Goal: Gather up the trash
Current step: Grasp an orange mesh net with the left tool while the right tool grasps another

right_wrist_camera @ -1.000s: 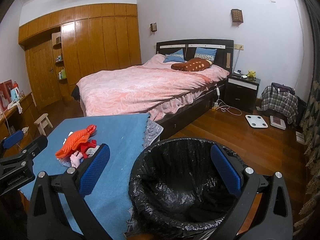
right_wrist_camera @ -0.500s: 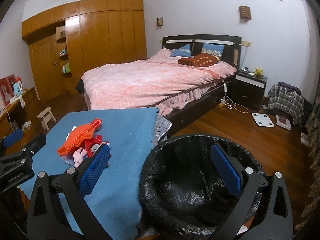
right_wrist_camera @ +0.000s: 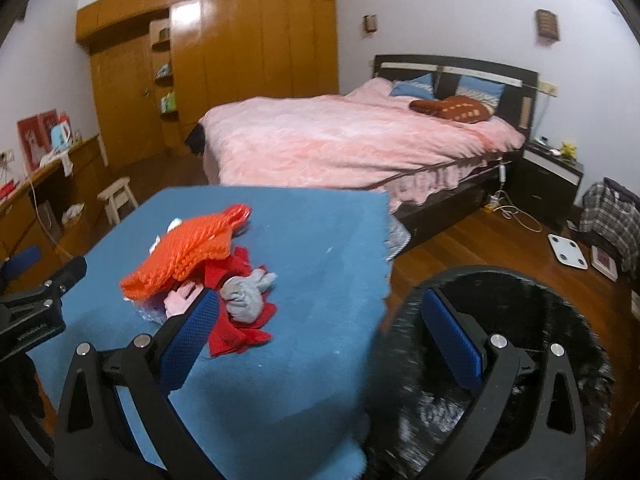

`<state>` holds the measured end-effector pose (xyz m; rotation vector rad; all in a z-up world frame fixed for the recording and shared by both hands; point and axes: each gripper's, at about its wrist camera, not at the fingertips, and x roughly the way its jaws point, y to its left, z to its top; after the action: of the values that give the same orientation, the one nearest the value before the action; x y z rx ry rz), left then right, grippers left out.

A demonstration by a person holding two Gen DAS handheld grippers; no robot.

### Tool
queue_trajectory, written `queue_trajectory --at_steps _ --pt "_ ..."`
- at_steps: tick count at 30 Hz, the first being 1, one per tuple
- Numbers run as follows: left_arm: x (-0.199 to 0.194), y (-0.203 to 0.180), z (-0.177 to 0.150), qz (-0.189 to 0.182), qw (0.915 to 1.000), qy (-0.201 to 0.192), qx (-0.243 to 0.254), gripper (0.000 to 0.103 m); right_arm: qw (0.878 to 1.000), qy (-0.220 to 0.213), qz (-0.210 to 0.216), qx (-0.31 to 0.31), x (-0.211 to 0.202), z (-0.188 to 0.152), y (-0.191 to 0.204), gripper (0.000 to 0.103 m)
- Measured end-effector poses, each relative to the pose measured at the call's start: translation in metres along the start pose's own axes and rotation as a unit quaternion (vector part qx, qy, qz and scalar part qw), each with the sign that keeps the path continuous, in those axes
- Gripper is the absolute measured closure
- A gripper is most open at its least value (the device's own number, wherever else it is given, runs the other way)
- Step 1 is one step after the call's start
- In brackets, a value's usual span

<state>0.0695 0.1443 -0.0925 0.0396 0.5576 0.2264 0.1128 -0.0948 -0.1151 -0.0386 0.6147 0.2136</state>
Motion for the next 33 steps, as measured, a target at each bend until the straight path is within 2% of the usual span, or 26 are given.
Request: queue_trajectory --at_steps 7,13,17,23,25,26,28,31,33 --pt "0.031 0.0 0.0 -0.032 0.9993 0.019 -0.009 0.006 1.0 0.028 -0.005 -0.003 0.045 0.0 0.013 0.005" --pt "0.048 -0.024 0.007 -0.074 0.997 0.022 0.003 0.009 0.999 0.033 -0.019 -0.005 0.059 0.005 0.01 0.005" --pt "0.058 -0.042 0.002 -0.087 0.9956 0.029 0.022 0.011 0.999 0.035 -0.022 -0.001 0.065 0.007 0.007 0.005" --pt "0.076 -0.052 -0.01 -0.079 0.9947 0.044 0.049 0.034 0.999 0.04 -0.018 0.001 0.073 0.008 0.007 0.005" --pt "0.075 -0.051 -0.012 -0.083 0.9944 0.041 0.051 0.049 0.999 0.04 -0.015 -0.001 0.073 0.008 0.009 0.005" --pt "0.074 -0.05 -0.012 -0.086 0.9943 0.039 0.05 0.053 0.999 0.039 -0.013 -0.002 0.073 0.008 0.01 0.005" --pt "0.073 -0.046 -0.014 -0.093 0.994 0.037 0.043 0.071 0.999 0.036 -0.009 -0.003 0.072 0.01 0.012 0.005" --pt "0.073 -0.038 -0.013 -0.095 0.9944 0.035 0.03 0.082 0.999 0.033 -0.001 -0.007 0.071 0.013 0.017 0.005" --pt "0.073 -0.033 -0.012 -0.092 0.9949 0.034 0.024 0.085 0.999 0.031 0.003 -0.01 0.072 0.016 0.02 0.005"
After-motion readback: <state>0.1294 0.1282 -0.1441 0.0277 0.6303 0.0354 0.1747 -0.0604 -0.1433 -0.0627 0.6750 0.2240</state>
